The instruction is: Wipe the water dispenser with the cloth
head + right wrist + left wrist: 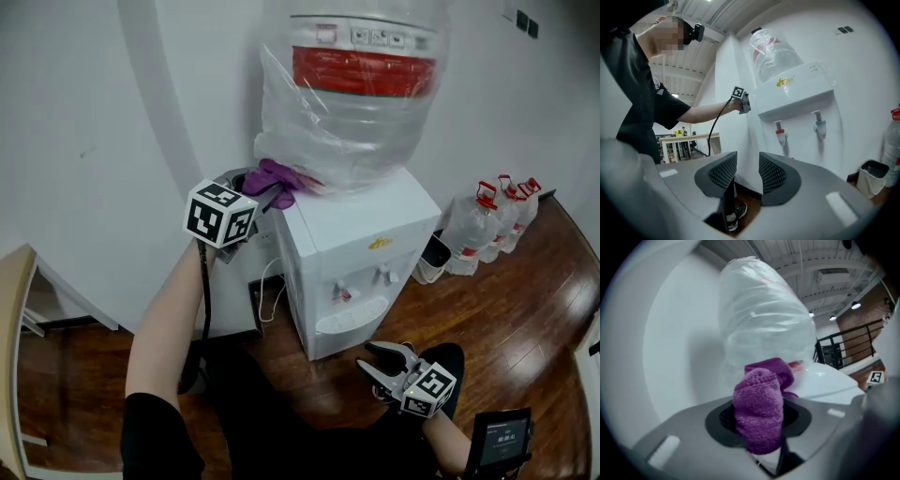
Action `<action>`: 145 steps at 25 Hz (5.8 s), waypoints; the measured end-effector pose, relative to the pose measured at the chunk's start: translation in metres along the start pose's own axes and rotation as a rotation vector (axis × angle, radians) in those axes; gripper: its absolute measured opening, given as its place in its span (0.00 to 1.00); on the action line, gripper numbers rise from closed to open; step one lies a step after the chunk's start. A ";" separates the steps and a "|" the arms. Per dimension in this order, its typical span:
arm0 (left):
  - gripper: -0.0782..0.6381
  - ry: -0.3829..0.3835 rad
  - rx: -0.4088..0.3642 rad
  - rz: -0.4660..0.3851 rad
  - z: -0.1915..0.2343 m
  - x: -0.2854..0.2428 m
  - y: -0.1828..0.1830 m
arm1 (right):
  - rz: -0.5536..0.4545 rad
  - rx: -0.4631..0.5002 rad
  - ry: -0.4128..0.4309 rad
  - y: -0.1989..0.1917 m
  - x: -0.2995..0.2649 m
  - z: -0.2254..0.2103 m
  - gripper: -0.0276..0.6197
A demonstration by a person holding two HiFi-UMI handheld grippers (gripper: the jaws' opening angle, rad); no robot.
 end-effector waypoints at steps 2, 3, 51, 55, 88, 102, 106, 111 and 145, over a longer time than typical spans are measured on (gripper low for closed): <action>0.34 0.038 0.064 -0.002 0.030 -0.012 -0.003 | 0.022 -0.015 -0.026 -0.007 0.005 -0.006 0.27; 0.34 0.054 0.088 -0.005 0.043 -0.018 -0.003 | 0.030 -0.020 -0.043 -0.009 0.009 -0.011 0.27; 0.33 -0.013 0.269 -0.040 0.084 -0.049 -0.009 | -0.073 -0.089 -0.476 0.018 0.068 -0.107 0.17; 0.33 -0.177 0.349 -0.174 0.016 0.008 -0.025 | -0.088 -0.101 -0.454 0.018 0.064 -0.102 0.17; 0.34 -0.351 -0.044 0.156 -0.133 0.056 -0.158 | -0.014 -0.114 -0.337 -0.001 0.019 -0.069 0.16; 0.34 -0.053 0.124 0.345 0.038 -0.055 -0.189 | 0.011 -0.156 -0.362 -0.009 0.032 -0.063 0.16; 0.34 -0.251 -0.059 0.335 -0.049 -0.012 -0.195 | 0.013 -0.190 -0.356 -0.017 0.027 -0.071 0.16; 0.34 -0.414 -0.046 0.279 -0.130 0.042 -0.200 | 0.035 -0.152 -0.248 -0.018 -0.012 -0.050 0.15; 0.33 -0.512 0.061 0.284 -0.128 0.029 -0.235 | 0.349 0.017 0.282 -0.140 -0.161 0.087 0.12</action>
Point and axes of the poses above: the fingertips, and each gripper's own axes: x backward along the fingers, z to its left, y out of its top, the point moved 3 cm from there along x, backward along the fingers, and after that the axes turned 10 degrees about x, right-handed, at the moved point
